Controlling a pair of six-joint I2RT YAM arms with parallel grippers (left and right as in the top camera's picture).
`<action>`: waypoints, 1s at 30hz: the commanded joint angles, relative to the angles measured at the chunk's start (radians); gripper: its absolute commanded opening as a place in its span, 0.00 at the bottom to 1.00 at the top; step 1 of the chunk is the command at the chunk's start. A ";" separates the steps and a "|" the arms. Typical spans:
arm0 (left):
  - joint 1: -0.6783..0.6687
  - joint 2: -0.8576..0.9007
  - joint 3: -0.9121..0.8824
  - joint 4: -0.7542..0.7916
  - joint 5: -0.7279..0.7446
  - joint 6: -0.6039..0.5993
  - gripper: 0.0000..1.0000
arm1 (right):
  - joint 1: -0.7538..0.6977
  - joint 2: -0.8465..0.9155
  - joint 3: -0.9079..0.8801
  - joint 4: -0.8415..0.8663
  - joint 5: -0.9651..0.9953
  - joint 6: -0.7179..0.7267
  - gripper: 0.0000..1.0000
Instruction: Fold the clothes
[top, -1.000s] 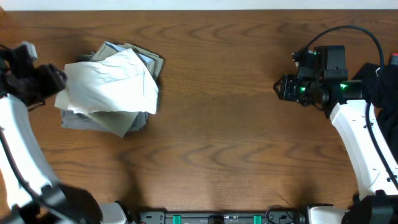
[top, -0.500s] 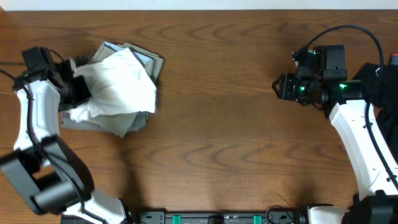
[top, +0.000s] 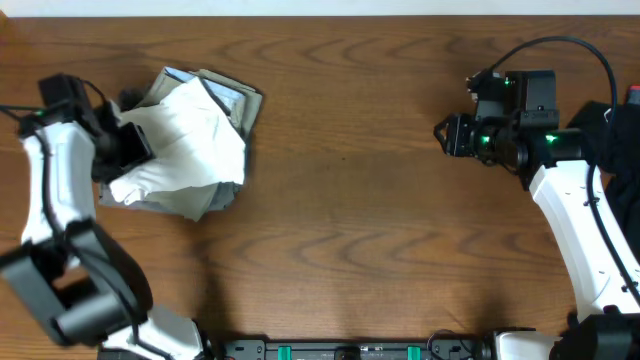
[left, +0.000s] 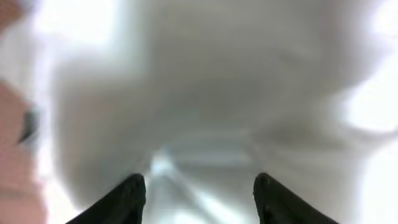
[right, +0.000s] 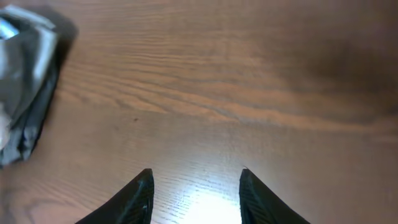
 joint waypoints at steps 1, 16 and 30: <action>0.002 -0.181 0.128 -0.062 0.110 0.050 0.59 | 0.011 -0.052 0.038 0.007 -0.058 -0.143 0.44; -0.047 -0.904 0.201 -0.250 0.069 0.077 0.98 | 0.011 -0.658 0.100 -0.081 0.190 -0.188 0.99; -0.105 -0.958 0.199 -0.377 0.019 0.047 0.98 | 0.011 -0.850 0.100 -0.216 0.156 -0.188 0.99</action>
